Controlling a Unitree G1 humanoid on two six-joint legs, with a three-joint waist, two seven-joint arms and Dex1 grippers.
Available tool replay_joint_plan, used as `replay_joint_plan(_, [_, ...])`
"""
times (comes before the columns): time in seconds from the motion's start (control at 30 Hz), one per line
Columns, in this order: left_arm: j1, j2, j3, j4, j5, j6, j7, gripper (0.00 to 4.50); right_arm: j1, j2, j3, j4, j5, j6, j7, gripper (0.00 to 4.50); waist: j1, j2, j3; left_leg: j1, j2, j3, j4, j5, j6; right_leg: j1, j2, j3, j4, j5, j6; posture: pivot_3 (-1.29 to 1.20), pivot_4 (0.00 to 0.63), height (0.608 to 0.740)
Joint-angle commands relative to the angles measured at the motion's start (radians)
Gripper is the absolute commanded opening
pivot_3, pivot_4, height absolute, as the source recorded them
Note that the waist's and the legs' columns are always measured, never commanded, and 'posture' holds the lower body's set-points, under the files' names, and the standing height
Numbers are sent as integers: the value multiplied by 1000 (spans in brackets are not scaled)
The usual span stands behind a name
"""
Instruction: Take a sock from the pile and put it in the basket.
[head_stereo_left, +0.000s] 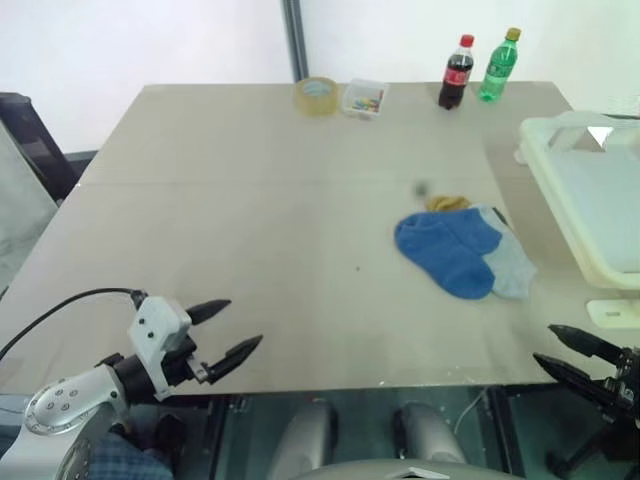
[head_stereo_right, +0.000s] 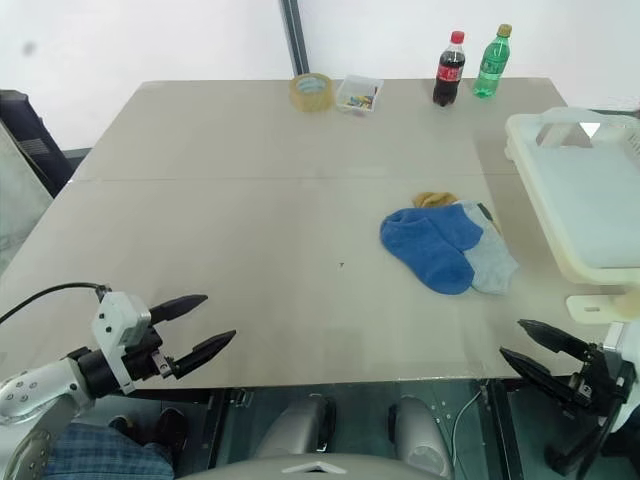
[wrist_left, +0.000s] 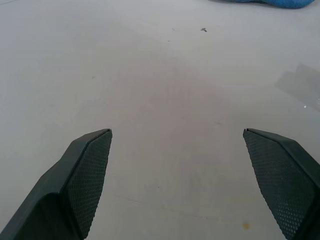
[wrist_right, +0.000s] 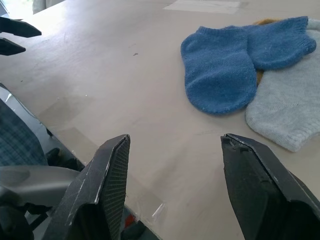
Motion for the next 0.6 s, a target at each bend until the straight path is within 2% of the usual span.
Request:
replay_joint_plan(0.03, [-30, 29, 14, 23, -16, -35, -60, 4500, 27, -3, -54, -29, -1, -31, 32, 2949, 1, 0, 0, 0, 0, 0, 0, 0, 0, 0, 0, 0, 0, 0, 0, 0, 150, 740])
replay_joint_plan(0.23, [-121, 25, -34, 94, -2, -45, -94, 4500, 23, 5, -60, -16, -26, -72, 51, 2949, 15, 1, 1, 0, 0, 0, 0, 0, 0, 0, 0, -1, 0, 0, 0, 0, 150, 740])
replay_joint_plan(0.6, [-134, 13, -49, 107, 7, -67, -94, 4500, 2, 0, -64, -1, -32, -70, 54, 2949, 16, 1, 1, 0, 0, 0, 0, 0, 1, 0, 0, 0, -1, 0, 0, 0, 150, 740])
